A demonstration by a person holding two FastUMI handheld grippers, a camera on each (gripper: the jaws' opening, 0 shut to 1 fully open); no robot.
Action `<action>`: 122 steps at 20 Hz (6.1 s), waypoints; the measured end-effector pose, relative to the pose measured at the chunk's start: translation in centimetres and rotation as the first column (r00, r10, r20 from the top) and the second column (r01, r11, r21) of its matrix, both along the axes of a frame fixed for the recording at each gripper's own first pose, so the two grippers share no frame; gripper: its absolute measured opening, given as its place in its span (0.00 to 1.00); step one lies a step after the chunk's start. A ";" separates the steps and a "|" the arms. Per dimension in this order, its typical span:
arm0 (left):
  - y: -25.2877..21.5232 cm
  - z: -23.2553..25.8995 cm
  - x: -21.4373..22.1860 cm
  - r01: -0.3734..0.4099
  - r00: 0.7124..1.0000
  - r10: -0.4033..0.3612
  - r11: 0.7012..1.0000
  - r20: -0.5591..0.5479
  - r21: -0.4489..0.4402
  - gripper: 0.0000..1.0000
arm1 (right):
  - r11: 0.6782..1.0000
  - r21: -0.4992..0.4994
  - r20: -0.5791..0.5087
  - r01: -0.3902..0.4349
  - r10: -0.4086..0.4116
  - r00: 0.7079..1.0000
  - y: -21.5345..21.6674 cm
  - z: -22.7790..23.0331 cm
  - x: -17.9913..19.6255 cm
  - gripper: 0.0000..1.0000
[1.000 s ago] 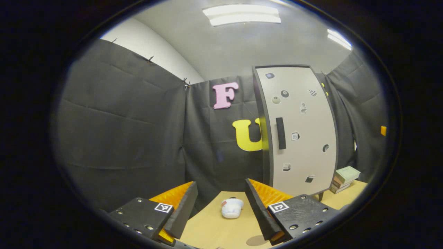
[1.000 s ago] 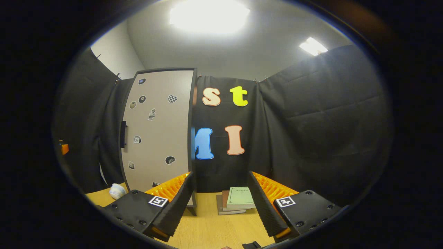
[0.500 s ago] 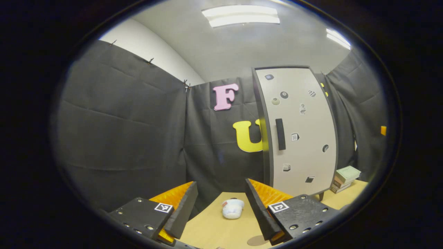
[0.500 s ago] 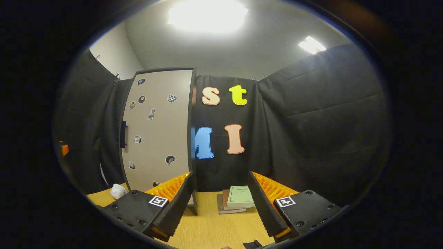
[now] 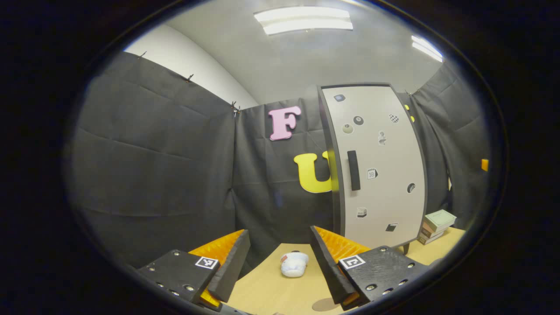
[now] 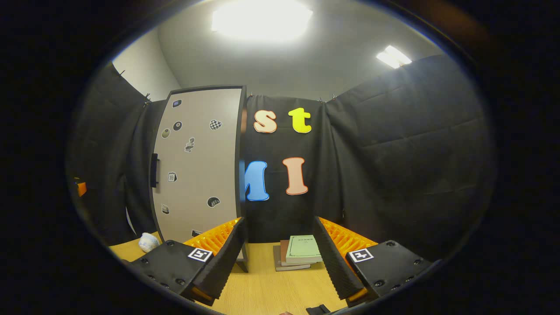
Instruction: Open the cabinet door with the right hand, grasp the bottle in the cabinet with the left hand and place it on the coaster, then close the cabinet door with the right hand.
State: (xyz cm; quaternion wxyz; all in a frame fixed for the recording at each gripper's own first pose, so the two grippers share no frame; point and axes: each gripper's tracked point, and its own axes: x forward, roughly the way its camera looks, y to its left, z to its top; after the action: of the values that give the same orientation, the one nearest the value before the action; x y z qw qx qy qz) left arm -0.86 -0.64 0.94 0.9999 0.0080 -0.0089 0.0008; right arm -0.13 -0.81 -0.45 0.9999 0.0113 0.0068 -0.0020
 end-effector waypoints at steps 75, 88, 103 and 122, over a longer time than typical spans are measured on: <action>24.6 -9.8 5.9 -0.361 0.924 0.363 0.932 -0.119 0.035 0.83 | 0.908 0.117 -0.174 -0.401 0.417 0.892 48.4 2.8 24.2 0.13; 18.4 -8.7 9.1 -0.210 0.971 0.211 0.977 -0.109 0.024 0.83 | 0.812 0.151 -0.183 -0.564 0.583 0.791 46.4 3.5 20.3 0.15; 0.5 -4.5 10.0 -0.024 0.997 0.024 1.000 -0.067 0.011 0.83 | 0.662 0.196 -0.164 -0.723 0.749 0.641 43.5 3.7 19.1 0.13; -17.5 -2.4 8.5 0.163 0.985 -0.163 0.987 -0.060 -0.013 0.83 | 0.755 0.140 -0.135 -0.641 0.656 0.743 35.1 3.9 18.9 0.14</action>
State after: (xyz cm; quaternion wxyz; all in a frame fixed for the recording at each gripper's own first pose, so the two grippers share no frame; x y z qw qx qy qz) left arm 7.67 -18.12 -1.47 0.9965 0.0030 0.0209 -0.0811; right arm 18.79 34.27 3.46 0.9320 0.0502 0.0987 0.3452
